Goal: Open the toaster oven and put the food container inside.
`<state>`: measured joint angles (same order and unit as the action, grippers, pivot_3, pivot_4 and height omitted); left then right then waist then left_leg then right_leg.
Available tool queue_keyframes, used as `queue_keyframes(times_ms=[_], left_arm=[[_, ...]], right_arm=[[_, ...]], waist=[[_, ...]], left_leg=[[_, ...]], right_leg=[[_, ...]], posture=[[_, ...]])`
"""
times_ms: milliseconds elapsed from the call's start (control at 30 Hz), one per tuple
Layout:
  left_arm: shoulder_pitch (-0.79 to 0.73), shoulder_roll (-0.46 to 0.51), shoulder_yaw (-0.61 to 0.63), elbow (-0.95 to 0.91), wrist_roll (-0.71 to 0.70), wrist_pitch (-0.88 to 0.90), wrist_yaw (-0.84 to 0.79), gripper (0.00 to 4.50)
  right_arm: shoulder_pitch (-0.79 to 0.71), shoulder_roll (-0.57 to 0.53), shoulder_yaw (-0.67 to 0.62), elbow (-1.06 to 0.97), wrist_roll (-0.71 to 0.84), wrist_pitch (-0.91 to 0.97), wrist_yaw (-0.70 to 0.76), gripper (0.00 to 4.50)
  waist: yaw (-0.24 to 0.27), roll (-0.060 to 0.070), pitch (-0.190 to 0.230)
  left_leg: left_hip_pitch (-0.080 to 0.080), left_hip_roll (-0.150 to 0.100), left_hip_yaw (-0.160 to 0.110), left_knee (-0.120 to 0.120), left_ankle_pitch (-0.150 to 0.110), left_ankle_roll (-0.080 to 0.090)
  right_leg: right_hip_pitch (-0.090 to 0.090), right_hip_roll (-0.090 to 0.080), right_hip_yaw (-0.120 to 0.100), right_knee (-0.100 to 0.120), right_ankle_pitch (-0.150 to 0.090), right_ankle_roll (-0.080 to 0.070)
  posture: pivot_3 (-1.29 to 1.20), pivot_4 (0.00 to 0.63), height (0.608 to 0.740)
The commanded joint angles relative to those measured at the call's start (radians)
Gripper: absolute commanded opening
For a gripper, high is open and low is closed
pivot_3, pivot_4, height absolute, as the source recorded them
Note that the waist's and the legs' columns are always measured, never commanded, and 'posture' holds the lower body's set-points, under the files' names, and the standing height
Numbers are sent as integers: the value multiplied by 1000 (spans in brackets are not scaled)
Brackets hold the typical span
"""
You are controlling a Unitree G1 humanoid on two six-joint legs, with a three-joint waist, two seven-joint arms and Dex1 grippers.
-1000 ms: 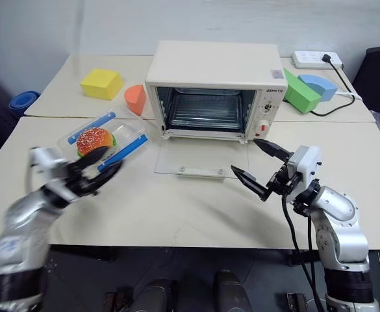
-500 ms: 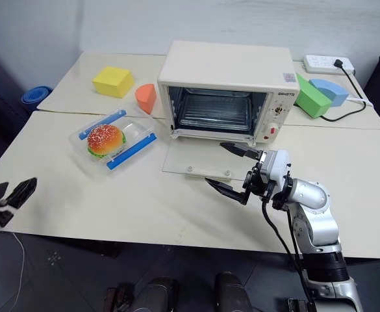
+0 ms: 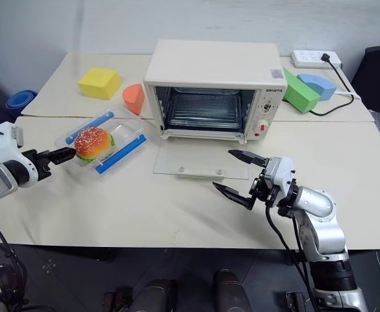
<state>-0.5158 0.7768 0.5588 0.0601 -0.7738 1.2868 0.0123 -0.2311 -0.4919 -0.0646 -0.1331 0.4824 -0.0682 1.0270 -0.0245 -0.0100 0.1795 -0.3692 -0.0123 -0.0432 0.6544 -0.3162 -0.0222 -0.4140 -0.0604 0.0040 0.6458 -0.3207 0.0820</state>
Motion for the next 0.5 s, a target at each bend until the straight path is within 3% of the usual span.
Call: queue_keyframes(times_ms=[33,100,200,500], left_arm=[[-39,31,1,12,30,22,-20,4463],[-47,27,-4,20,41,37,-31,4463],[-61,10,-26,62,63,51,-53,3916],[-152,-15,-22,208,127,37,-85,1260]], right_arm=[[13,-1,-21,-55,2,-22,-20,4500],[22,-2,-20,-63,2,-22,-25,4500],[34,0,-20,-69,-1,-25,-36,4500],[26,-5,-32,-55,-6,-49,-50,4500]], waist=[[0,0,0],[-1,0,0],[0,0,0],[-2,0,0]], left_leg=[[0,0,0,0,0,0],[0,0,0,0,0,-1],[1,0,0,0,1,-1],[1,0,0,1,1,-2]], right_leg=[[0,0,0,0,0,0],[0,0,0,0,0,0],[0,0,0,0,0,0],[0,0,0,1,0,0]], posture=[[0,150,740],[0,150,740],[0,150,740],[0,150,740]])
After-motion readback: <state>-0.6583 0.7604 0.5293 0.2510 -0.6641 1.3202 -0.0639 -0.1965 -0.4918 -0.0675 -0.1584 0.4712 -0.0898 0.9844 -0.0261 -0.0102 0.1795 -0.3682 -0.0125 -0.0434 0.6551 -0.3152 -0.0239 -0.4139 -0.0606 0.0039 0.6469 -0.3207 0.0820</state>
